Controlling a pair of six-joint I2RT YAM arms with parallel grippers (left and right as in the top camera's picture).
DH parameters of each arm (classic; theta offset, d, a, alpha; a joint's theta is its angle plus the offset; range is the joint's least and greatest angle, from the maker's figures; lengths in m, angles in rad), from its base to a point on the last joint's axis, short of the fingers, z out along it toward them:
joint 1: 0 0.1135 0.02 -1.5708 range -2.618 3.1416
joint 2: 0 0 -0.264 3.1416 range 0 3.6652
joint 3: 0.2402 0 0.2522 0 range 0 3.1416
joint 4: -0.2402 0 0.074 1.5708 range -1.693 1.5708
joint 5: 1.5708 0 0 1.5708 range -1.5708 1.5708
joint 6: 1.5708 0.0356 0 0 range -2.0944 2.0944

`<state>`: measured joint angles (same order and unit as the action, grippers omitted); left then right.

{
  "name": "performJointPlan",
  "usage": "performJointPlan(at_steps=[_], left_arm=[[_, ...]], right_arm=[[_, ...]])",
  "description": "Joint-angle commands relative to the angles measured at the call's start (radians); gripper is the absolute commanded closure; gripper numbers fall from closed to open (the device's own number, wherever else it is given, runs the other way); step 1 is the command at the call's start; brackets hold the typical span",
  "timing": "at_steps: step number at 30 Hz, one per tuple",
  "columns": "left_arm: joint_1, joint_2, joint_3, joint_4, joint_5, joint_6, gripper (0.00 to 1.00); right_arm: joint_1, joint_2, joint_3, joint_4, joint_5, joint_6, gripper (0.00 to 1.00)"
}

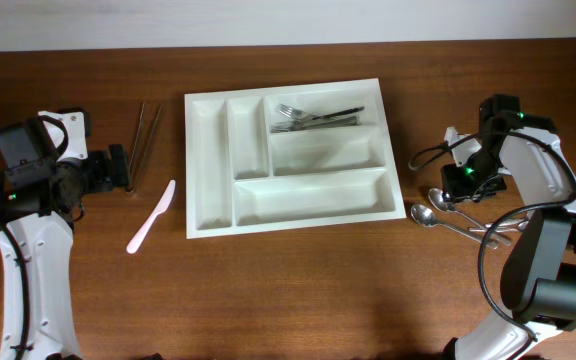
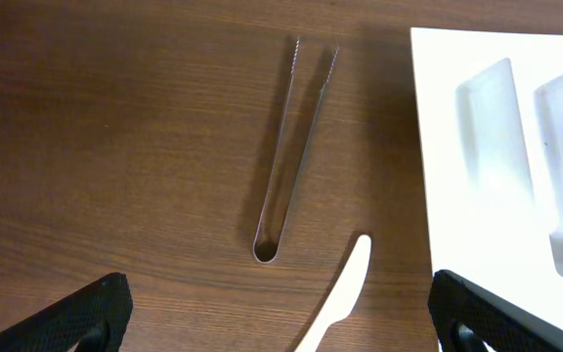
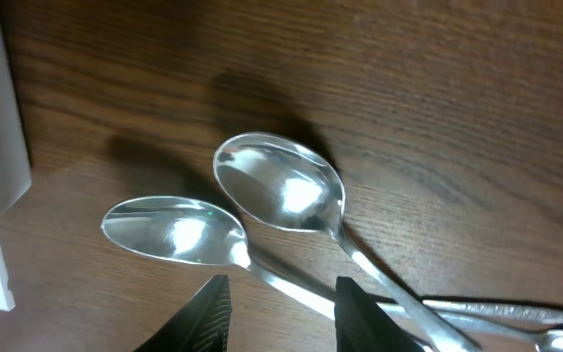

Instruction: Pack container

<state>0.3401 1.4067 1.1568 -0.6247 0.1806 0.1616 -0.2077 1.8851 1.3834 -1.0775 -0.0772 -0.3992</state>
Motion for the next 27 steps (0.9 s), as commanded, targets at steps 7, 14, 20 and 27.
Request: performJointPlan(at_steps=[7,14,20,27], left_arm=[[0.003,0.003,0.020,0.003,0.014,0.012,0.01],[0.003,0.003,0.020,0.003,0.014,0.012,0.01],[0.003,0.003,0.020,0.003,0.014,0.012,0.01],[0.003,0.003,0.020,0.003,0.014,0.012,0.01]], right_arm=[[0.025,0.007,-0.010,0.042,0.095,0.062,0.57],[0.085,0.033,-0.011,0.062,0.182,0.207,0.58],[0.138,0.082,-0.011,0.063,0.248,0.308,0.58],[0.160,0.113,-0.011,0.065,0.270,0.379,0.60]])
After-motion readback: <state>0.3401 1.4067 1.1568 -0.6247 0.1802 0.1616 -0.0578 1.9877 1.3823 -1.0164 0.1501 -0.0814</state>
